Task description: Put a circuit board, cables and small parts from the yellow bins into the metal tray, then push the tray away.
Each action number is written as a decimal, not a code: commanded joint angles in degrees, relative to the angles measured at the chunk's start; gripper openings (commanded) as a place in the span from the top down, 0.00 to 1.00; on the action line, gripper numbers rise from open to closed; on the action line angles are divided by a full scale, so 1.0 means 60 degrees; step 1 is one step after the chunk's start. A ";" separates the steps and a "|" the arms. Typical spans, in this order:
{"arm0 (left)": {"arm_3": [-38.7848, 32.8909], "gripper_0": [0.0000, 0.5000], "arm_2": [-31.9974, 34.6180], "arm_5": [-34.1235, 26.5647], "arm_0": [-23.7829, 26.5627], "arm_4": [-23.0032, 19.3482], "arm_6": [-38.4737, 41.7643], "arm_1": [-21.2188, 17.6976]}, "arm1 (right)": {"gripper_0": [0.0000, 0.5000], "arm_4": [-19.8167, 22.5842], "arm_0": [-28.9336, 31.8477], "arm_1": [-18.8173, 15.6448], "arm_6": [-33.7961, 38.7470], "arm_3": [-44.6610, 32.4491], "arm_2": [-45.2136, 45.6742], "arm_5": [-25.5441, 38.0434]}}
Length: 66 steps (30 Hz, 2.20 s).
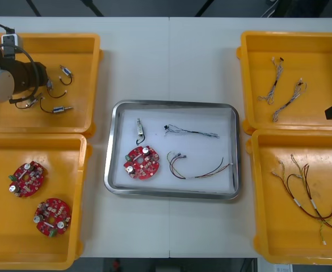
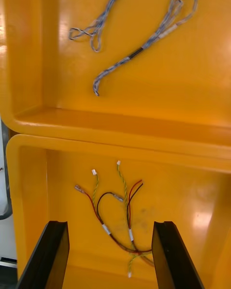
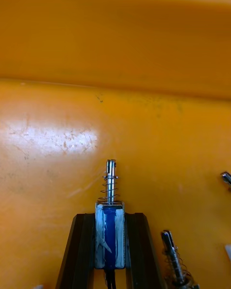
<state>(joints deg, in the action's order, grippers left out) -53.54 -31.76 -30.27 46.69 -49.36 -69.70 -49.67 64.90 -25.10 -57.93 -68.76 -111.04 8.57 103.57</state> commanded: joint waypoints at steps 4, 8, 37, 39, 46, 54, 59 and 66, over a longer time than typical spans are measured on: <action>-0.1315 1.00 0.1105 -0.2148 -0.0018 -0.0138 0.0367 -0.0803 | 0.00 0.0096 0.0551 -0.0541 0.0766 -0.0228 0.0858 0.0272; -0.1711 1.00 0.1793 -0.3320 -0.0033 -0.0153 -0.0116 -0.0891 | 0.00 -0.0050 0.0991 -0.0541 0.0824 -0.0228 0.1136 0.0272; -0.4040 1.00 0.4313 -1.0878 0.0846 -0.0651 -0.1244 -0.1418 | 0.00 -0.0299 0.1826 -0.0526 0.0678 -0.0228 0.1253 -0.0006; -0.4157 1.00 0.4313 -1.0995 0.0861 -0.0768 -0.0790 -0.1404 | 0.00 -0.0299 0.1826 -0.0526 0.0678 -0.0228 0.1253 -0.0006; -0.4845 1.00 0.4298 -1.1420 0.0846 -0.0812 0.0455 -0.1052 | 0.00 -0.0299 0.1826 -0.0526 0.0678 -0.0228 0.1253 -0.0006; -0.5900 1.00 0.4254 -1.1816 0.0861 -0.0680 0.2491 -0.0188 | 0.00 -0.0299 0.1826 -0.0526 0.0678 -0.0228 0.1253 -0.0006; -0.6603 1.00 0.3800 -1.1918 0.0846 -0.0270 0.3707 0.0413 | 0.00 -0.0299 0.1826 -0.0526 0.0678 -0.0228 0.1253 -0.0006; -0.7468 1.00 0.3185 -1.2065 0.0846 0.0770 0.5509 0.1570 | 0.00 -0.0299 0.1826 -0.0526 0.0678 -0.0228 0.1253 -0.0006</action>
<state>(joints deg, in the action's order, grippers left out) -95.28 -10.99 -101.64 49.13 -46.85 -44.34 -43.72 63.30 -14.64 -58.57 -65.75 -111.09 14.28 104.02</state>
